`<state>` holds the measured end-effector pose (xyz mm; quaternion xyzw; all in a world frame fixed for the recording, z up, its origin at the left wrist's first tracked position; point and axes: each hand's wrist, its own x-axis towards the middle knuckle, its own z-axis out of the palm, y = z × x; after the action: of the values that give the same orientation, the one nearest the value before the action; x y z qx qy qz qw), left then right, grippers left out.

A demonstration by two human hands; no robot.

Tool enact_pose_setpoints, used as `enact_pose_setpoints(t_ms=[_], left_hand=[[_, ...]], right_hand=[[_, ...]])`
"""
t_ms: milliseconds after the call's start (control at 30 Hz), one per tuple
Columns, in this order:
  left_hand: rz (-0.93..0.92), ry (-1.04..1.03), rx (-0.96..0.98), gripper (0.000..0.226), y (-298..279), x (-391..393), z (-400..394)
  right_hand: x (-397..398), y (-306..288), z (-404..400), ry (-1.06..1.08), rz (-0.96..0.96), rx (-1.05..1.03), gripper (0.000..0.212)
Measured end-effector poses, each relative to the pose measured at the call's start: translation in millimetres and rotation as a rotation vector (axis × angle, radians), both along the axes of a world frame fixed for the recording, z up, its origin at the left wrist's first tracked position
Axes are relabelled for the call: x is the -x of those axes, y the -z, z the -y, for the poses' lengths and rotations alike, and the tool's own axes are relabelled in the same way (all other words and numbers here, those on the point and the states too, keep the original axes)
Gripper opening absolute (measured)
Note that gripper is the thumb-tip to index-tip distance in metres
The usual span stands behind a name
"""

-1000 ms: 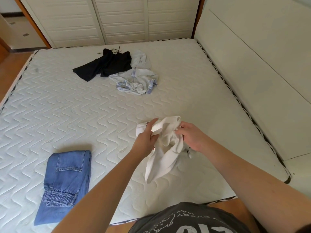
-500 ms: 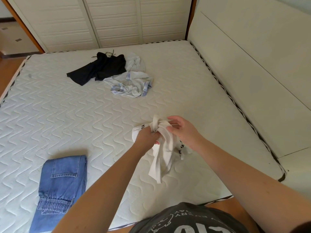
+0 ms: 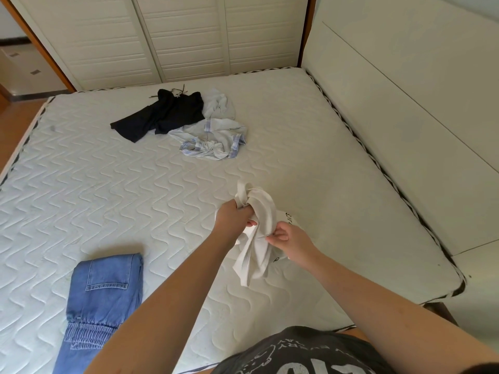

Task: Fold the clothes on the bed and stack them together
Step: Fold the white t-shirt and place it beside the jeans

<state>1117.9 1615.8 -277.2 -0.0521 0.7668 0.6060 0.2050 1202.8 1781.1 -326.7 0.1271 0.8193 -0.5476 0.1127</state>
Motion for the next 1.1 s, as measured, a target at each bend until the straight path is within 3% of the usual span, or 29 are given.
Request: enact_pose_setpoints(t_ms=[133, 300, 433, 600, 700, 767, 900, 967, 1033, 1100], left_hand=[[-0.013, 0.002, 0.006, 0.01, 0.2, 1.6, 4.0], [-0.194, 0.154, 0.29, 0.011, 10.0, 9.2, 16.4], [-0.305, 0.27, 0.552, 0.027, 21.3, 15.9, 39.6], [-0.302, 0.149, 0.517, 0.025, 38.7, 20.4, 75.3], [-0.246, 0.121, 0.536, 0.03, 52.4, 21.0, 100.0], [-0.194, 0.137, 0.53, 0.028, 62.1, 18.9, 117.0], [-0.057, 0.21, 0.428, 0.025, 80.0, 8.1, 138.5], [0.026, 0.14, 0.393, 0.019, 91.3, 3.9, 144.2], [0.059, 0.037, 0.398, 0.015, 107.2, -1.7, 150.8], [0.131, -0.017, 0.443, 0.031, 120.2, -7.7, 154.7]], right_hand=[[5.7, -3.9, -2.6, 0.077, -0.07, -0.265, 0.018], [10.3, -9.0, -31.5, 0.183, -0.079, -0.439, 0.006], [6.2, -17.8, -65.5, 0.282, -0.098, -0.431, 0.025], [-5.0, -16.4, -96.6, 0.321, -0.024, -0.431, 0.028], [-17.7, -11.7, -111.4, 0.401, 0.08, -0.325, 0.018], [-26.9, -6.0, -120.5, 0.458, 0.092, -0.316, 0.029], [-42.2, 12.6, -131.8, 0.562, 0.088, -0.294, 0.022], [-48.1, 22.0, -137.2, 0.616, 0.192, -0.221, 0.036], [-55.0, 30.9, -143.1, 0.604, 0.372, -0.215, 0.031], [-62.7, 39.9, -150.4, 0.631, 0.536, -0.163, 0.028]])
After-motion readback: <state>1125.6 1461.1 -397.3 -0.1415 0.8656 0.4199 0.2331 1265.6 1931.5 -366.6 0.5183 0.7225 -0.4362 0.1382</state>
